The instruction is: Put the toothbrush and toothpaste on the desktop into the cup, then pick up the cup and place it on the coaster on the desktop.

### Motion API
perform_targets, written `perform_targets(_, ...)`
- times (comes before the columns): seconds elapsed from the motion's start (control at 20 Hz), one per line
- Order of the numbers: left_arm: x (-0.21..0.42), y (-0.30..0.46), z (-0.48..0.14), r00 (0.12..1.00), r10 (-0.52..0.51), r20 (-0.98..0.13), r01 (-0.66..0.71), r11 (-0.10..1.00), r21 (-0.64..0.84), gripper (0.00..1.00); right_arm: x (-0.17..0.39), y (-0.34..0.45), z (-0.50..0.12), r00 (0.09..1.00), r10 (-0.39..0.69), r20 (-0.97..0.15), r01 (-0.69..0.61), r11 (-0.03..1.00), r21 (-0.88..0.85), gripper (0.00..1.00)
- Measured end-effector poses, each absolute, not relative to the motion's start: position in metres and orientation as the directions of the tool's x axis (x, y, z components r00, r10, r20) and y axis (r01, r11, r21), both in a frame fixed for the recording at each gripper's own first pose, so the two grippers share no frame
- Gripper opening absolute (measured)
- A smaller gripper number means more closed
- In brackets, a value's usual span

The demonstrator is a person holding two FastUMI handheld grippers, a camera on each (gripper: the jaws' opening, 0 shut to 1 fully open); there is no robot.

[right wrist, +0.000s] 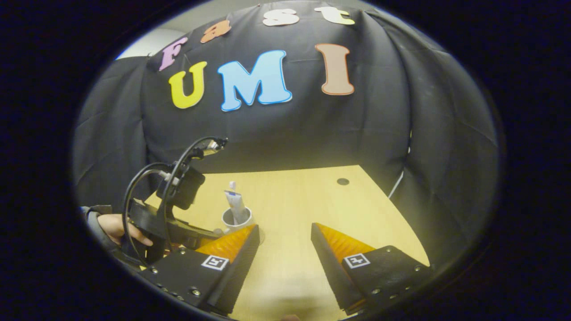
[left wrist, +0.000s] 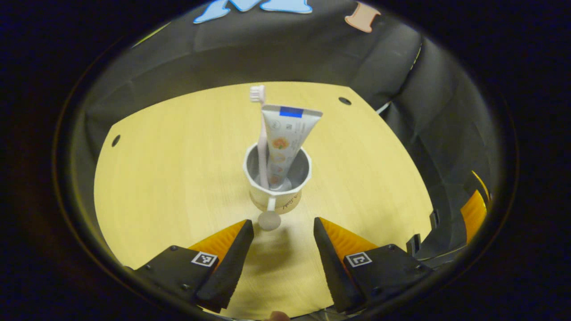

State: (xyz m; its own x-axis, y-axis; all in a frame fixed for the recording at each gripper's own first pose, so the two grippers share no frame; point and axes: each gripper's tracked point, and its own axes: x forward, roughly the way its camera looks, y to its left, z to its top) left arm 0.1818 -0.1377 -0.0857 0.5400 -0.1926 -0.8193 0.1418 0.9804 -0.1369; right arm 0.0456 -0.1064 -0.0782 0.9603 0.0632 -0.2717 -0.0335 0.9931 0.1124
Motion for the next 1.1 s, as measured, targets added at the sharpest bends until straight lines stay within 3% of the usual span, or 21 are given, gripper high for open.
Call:
perform_targets(0.25,0.154,-0.100,-0.012,0.750,-0.125,-0.650,0.031,0.988,-0.154,0.89,0.042,-0.095,-0.054,0.973,0.122,-0.196,-0.113,0.992,0.059,0.79)
perform_targets(0.45,0.130,-0.087,0.029,0.861,-0.073,-0.502,-0.012,0.986,-0.164,0.89,0.037,-0.087,-0.040,0.981,0.128,-0.147,-0.122,0.991,0.048,0.79)
perform_targets(0.7,0.111,-0.068,0.066,0.928,-0.037,-0.372,-0.003,0.994,-0.107,0.89,0.033,-0.073,-0.030,0.991,0.110,-0.082,-0.109,0.994,0.009,0.79)
perform_targets(0.75,0.108,-0.066,0.072,0.934,-0.035,-0.355,-0.001,0.995,-0.099,0.83,0.031,-0.068,-0.029,0.991,0.109,-0.077,-0.109,0.994,0.000,0.79)
perform_targets(0.95,0.095,-0.057,0.090,0.956,-0.030,-0.291,0.007,0.997,-0.079,0.88,0.027,-0.054,-0.021,0.995,0.094,-0.039,-0.096,0.994,-0.051,0.79)
perform_targets(1.0,0.094,-0.053,0.093,0.960,-0.027,-0.279,0.009,0.998,-0.065,0.82,0.028,-0.051,-0.024,0.996,0.087,-0.038,-0.088,0.995,-0.054,0.79)
perform_targets(1.05,0.091,-0.050,0.095,0.962,-0.025,-0.273,0.012,0.999,-0.050,0.82,0.027,-0.048,-0.025,0.996,0.082,-0.040,-0.084,0.995,-0.049,0.79)
perform_targets(1.1,0.090,-0.045,0.096,0.964,-0.022,-0.267,0.012,0.999,-0.038,0.88,0.027,-0.044,-0.025,0.996,0.079,-0.040,-0.080,0.996,-0.041,0.79)
